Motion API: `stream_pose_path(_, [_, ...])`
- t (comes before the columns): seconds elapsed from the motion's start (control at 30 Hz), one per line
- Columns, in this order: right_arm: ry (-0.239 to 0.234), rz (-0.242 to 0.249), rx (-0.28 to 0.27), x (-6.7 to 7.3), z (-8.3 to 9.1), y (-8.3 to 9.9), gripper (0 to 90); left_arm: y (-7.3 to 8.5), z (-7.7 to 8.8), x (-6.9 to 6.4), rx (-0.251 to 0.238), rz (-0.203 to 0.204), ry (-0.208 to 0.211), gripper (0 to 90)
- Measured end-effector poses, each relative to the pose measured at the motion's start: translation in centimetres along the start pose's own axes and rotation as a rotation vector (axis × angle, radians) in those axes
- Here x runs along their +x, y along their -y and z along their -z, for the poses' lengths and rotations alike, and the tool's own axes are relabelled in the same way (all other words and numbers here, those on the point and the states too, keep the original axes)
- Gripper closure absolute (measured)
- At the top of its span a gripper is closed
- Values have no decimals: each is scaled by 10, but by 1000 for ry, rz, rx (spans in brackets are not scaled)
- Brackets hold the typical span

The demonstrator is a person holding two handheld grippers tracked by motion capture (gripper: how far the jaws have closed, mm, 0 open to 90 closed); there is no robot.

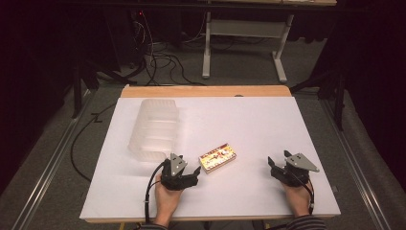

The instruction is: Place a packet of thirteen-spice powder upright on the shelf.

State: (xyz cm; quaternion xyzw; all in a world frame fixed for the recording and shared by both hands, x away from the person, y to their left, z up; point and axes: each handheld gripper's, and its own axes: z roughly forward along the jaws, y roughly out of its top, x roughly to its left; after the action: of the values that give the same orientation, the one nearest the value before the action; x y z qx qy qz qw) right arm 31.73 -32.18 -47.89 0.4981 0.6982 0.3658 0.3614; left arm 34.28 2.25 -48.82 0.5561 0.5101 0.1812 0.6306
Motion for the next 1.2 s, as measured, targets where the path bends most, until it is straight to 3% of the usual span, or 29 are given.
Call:
stream_pose_path(0.37, [-3, 2, -7, -1, 0, 0, 337, 0, -1, 1, 6, -5, -7, 240])
stream_pose_path(0.57, [1, 0, -3, 0, 0, 0, 338, -2, 0, 2, 21, 23, 14, 248])
stream_pose_path(0.83, [3, 0, -2, 0, 0, 0, 337, -1, 0, 0, 12, -2, 3, 252])
stream_pose_path(0.93, [6, 3, -4, 0, 0, 0, 337, -2, 0, 0, 18, 13, 15, 248])
stream_pose_path(1.2, [4, 5, -6, 1, 0, 0, 336, -2, 0, -5, 36, 3, 32, 248])
